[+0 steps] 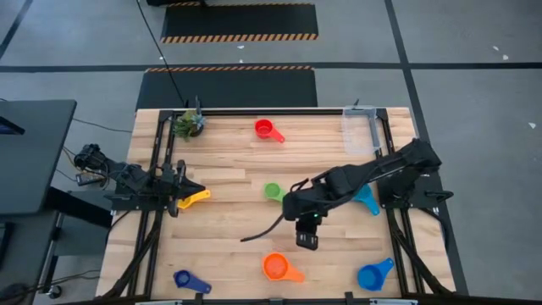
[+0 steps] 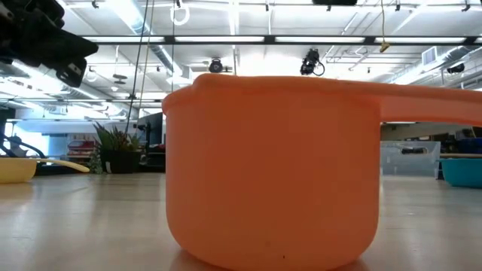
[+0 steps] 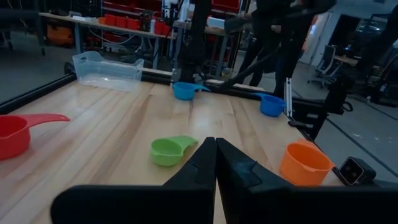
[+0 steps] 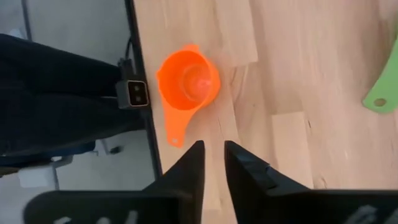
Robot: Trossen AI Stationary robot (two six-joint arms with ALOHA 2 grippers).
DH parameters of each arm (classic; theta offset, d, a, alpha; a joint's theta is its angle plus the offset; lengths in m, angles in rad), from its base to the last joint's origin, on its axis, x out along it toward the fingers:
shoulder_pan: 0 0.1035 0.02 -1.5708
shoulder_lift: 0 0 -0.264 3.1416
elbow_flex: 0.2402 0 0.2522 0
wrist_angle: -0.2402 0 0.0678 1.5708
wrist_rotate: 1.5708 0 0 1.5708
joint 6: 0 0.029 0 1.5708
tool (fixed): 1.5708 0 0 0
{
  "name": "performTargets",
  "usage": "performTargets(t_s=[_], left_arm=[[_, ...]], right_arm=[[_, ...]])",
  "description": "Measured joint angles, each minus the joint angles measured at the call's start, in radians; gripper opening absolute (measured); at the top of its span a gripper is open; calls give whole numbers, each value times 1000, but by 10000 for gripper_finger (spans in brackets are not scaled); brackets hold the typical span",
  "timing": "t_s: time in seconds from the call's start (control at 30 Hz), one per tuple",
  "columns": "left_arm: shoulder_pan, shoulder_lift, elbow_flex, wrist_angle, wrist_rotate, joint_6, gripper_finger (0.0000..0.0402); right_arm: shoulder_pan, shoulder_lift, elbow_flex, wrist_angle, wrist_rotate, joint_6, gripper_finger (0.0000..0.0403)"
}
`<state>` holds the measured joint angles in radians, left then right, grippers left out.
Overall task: Nest measuring cups in basket
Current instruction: Move the orange measuring cup to the center of the table
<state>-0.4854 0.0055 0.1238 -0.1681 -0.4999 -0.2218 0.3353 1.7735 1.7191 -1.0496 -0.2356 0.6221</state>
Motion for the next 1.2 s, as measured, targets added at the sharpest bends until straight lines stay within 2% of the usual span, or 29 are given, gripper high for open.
performTargets(t_s=[0.2,0.43,0.67,0.8,1.2], left_arm=[[0,0,0,4,0,0,16],[0,1,1,16,2,0,16],[-1,6,2,24,11,9,16],[0,13,1,19,21,9,16],[-1,20,1,21,27,8,16]], right_arm=[[-8,40,0,42,30,-19,123],[-1,106,-1,124,19,100,160],[12,175,-2,236,27,120,163],[16,227,-3,238,24,164,162],[32,351,-2,338,-53,197,162]])
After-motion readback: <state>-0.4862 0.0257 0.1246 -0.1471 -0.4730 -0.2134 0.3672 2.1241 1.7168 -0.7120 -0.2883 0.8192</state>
